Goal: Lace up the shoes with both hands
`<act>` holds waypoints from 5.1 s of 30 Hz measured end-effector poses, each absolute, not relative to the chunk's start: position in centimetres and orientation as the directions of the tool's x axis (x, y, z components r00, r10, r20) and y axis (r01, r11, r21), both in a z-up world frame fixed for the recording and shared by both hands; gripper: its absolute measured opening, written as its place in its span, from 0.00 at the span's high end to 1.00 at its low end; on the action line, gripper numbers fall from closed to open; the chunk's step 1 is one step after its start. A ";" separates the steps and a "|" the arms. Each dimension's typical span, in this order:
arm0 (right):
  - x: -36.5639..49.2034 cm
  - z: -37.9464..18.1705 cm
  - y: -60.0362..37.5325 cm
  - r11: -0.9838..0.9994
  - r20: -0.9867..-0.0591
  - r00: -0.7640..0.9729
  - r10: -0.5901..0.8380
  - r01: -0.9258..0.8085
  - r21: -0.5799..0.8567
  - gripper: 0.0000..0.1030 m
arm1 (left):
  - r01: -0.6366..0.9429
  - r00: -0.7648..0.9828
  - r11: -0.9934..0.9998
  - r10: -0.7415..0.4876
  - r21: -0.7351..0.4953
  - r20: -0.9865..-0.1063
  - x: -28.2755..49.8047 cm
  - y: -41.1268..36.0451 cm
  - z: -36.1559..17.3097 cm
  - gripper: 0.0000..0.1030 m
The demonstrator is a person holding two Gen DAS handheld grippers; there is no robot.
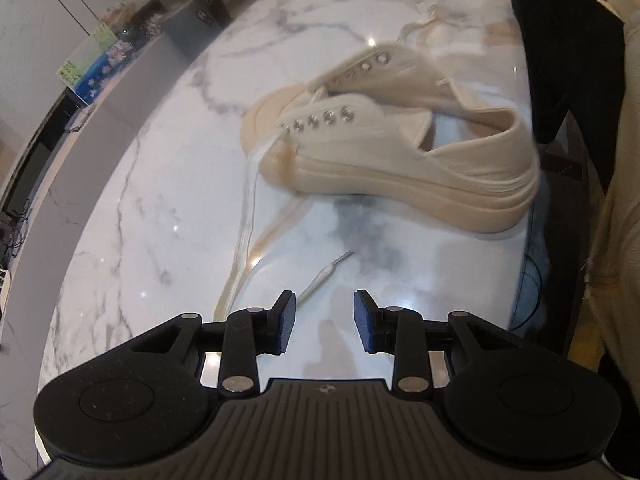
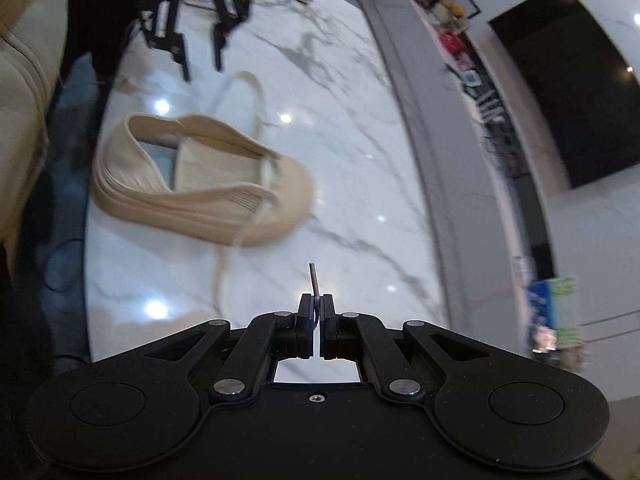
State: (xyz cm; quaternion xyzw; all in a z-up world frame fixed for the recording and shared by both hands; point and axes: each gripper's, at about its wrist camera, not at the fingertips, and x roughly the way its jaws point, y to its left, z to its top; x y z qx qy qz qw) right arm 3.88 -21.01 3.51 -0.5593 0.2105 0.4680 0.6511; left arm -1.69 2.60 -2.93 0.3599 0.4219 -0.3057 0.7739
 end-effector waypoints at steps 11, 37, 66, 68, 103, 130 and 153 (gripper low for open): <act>5.0 -0.6 -19.4 -0.035 -0.839 0.346 0.420 -0.918 -0.396 0.99 | 0.823 0.364 0.520 -0.172 0.230 -0.915 1.9 3.1 -5.2 0.70; 5.7 -1.4 -20.0 0.108 -0.810 0.388 0.440 -0.918 -0.381 0.99 | 0.496 0.600 0.799 -0.031 0.341 -0.799 -1.1 6.9 2.1 1.00; 5.2 3.8 -20.2 0.209 -0.668 0.621 0.410 -0.777 -0.593 0.99 | 0.185 0.809 0.569 0.374 0.802 -0.452 0.6 8.9 14.0 1.00; 5.5 4.4 -20.4 0.230 -0.654 0.637 0.408 -0.765 -0.602 0.99 | 0.146 0.811 0.569 0.399 0.809 -0.427 0.7 9.4 14.8 1.00; 5.4 3.4 -17.2 0.195 -0.678 0.562 0.475 -0.818 -0.541 0.99 | 0.536 0.748 0.710 -0.150 0.456 -0.646 0.1 -0.2 6.5 0.99; 6.4 -1.2 -10.2 0.072 -0.803 0.353 0.480 -0.928 -0.365 0.99 | 0.542 0.616 0.824 -0.259 0.163 -0.744 2.8 1.2 -1.1 0.99; 8.3 0.8 -11.7 0.077 -0.811 0.323 0.488 -0.941 -0.329 0.99 | 0.692 0.572 0.710 -0.433 0.127 -0.697 1.9 -5.4 -0.1 0.98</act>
